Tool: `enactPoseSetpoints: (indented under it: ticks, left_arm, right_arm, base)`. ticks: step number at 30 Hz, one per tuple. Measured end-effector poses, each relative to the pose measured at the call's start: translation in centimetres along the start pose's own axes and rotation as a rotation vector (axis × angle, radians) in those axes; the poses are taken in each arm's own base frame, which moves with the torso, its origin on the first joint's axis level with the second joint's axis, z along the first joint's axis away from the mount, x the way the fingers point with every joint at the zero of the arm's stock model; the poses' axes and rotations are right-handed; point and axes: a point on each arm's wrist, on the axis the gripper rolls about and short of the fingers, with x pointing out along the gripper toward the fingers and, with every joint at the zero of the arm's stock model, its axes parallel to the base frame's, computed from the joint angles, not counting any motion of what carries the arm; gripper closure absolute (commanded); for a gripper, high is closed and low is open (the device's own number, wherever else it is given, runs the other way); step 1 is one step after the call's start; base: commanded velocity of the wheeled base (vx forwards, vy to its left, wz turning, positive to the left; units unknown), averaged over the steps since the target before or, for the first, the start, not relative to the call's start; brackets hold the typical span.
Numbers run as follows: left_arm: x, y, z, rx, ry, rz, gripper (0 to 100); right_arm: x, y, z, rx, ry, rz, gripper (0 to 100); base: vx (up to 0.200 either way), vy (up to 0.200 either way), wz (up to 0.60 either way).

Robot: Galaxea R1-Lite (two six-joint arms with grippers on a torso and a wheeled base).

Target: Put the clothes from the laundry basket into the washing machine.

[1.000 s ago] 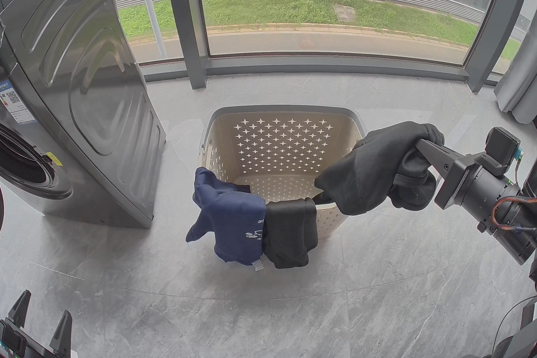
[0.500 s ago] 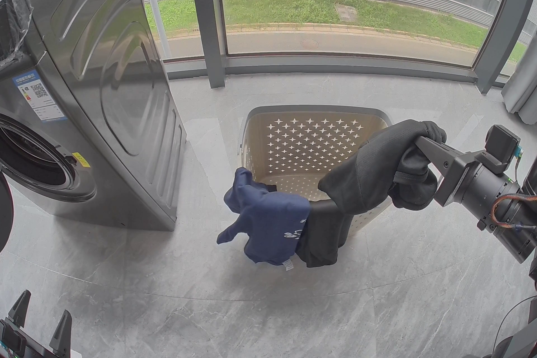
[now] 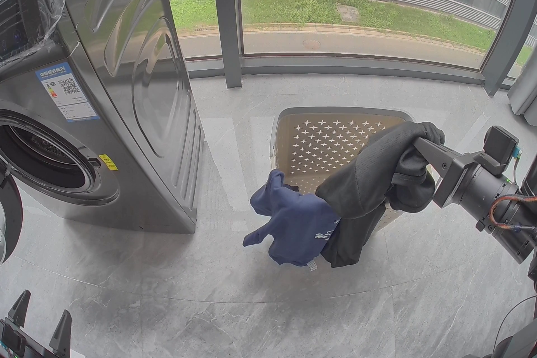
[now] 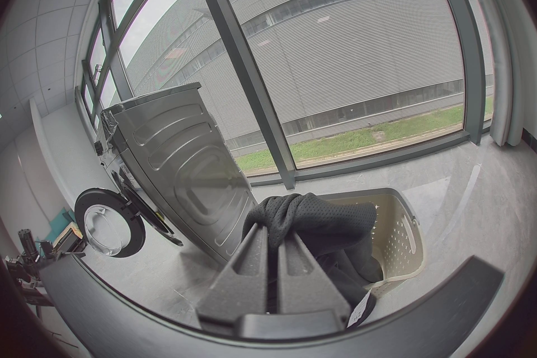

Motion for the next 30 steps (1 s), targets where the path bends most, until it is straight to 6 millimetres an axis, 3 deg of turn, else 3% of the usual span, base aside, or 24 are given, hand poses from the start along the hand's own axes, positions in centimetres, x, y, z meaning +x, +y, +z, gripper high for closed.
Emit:
enactPoseSetpoints:
  ticks: [7, 12, 30]
  left_arm:
    - [0.00, 0.00, 0.01, 0.000, 0.000, 0.000, 0]
    - [0.00, 0.00, 0.01, -0.001, 0.000, 0.000, 0]
    - [0.00, -0.01, 0.01, -0.001, 0.000, -0.001, 0]
  right_arm:
    - [0.08, 0.01, -0.17, -0.002, 0.006, 0.001, 100]
    - [0.09, 0.00, -0.32, -0.003, 0.011, 0.001, 100]
    - [0.21, 0.03, -0.44, -0.003, 0.015, 0.001, 100]
  base:
    - [-0.200, 0.000, 0.00]
    - [0.000, 0.000, 0.00]
    - [0.000, 0.200, 0.00]
